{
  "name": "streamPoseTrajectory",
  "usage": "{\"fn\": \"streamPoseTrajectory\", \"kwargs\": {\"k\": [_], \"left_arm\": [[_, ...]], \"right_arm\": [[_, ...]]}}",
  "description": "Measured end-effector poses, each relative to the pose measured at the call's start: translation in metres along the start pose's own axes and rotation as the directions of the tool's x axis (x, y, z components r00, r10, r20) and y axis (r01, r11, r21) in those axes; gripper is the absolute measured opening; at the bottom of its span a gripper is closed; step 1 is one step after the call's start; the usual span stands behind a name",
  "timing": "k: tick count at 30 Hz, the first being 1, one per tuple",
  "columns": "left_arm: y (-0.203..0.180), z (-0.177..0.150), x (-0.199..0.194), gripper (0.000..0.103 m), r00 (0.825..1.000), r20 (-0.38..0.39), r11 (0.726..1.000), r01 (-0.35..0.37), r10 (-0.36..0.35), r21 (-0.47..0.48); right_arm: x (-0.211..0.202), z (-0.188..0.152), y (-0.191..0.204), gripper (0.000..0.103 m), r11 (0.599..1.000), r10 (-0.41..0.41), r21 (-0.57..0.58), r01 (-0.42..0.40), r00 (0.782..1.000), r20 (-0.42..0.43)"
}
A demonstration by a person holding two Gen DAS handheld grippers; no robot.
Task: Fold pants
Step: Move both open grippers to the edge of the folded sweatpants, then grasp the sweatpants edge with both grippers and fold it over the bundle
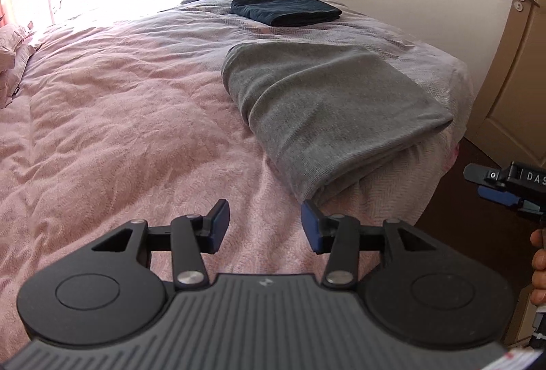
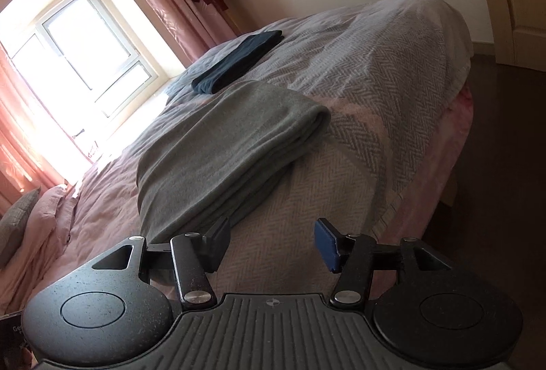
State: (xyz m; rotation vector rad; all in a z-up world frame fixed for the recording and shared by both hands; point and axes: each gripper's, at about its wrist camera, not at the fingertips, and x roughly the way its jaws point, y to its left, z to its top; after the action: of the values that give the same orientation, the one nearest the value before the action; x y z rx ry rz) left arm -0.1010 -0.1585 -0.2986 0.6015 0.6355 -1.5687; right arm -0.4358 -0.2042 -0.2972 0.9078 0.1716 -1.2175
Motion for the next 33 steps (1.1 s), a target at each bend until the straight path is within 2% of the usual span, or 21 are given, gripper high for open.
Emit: {"fn": "streamPoseTrajectory", "kwargs": {"k": [6,11,13,15,18,21,24,26,28,30,33], "left_arm": [[0.02,-0.007,0.013,0.044,0.999,-0.007,0.999,0.048,-0.048,-0.022],[0.051,-0.003,0.052,0.041,0.994,-0.042,0.994,0.097,-0.1,-0.055],[0.062,0.006,0.068,0.04,0.991,-0.053,0.992,0.117,-0.119,-0.036],[0.072,0.021,0.084,0.04,0.985,-0.078,0.988,0.153,-0.153,-0.007],[0.081,0.048,0.103,0.039,0.968,-0.176,0.98,0.19,-0.178,0.054],[0.085,0.077,0.11,0.038,0.952,-0.258,0.97,0.203,-0.164,0.135],[0.088,0.111,0.107,0.037,0.931,-0.324,0.954,0.238,-0.17,0.183],[0.086,0.136,0.106,0.037,0.916,-0.359,0.933,0.273,-0.178,0.233],[0.081,0.16,0.105,0.037,0.91,-0.369,0.901,0.309,-0.187,0.304],[0.074,0.183,0.111,0.037,0.903,-0.379,0.849,0.356,-0.204,0.39],[0.063,0.209,0.128,0.037,0.903,-0.369,0.751,0.397,-0.218,0.528]], "right_arm": [[0.004,-0.011,0.015,0.052,0.998,-0.062,-0.033,0.061,0.997,-0.04],[0.038,-0.024,0.037,0.052,0.992,-0.088,-0.092,0.082,0.994,-0.066],[0.058,-0.024,0.043,0.052,0.988,-0.128,-0.099,0.118,0.986,-0.104],[0.078,-0.021,0.048,0.052,0.972,-0.224,-0.108,0.209,0.964,-0.144],[0.093,-0.011,0.056,0.052,0.926,-0.376,-0.107,0.361,0.902,-0.21],[0.087,0.009,0.07,0.052,0.905,-0.42,-0.054,0.423,0.864,-0.278],[0.067,0.029,0.099,0.052,0.89,-0.441,-0.023,0.455,0.848,-0.295],[0.055,0.037,0.12,0.052,0.885,-0.442,0.004,0.466,0.844,-0.304],[0.048,0.039,0.137,0.052,0.889,-0.419,0.049,0.456,0.851,-0.317],[0.045,0.038,0.149,0.052,0.884,-0.403,0.104,0.455,0.857,-0.322],[0.053,0.03,0.162,0.052,0.884,-0.37,0.179,0.432,0.88,-0.3]]}}
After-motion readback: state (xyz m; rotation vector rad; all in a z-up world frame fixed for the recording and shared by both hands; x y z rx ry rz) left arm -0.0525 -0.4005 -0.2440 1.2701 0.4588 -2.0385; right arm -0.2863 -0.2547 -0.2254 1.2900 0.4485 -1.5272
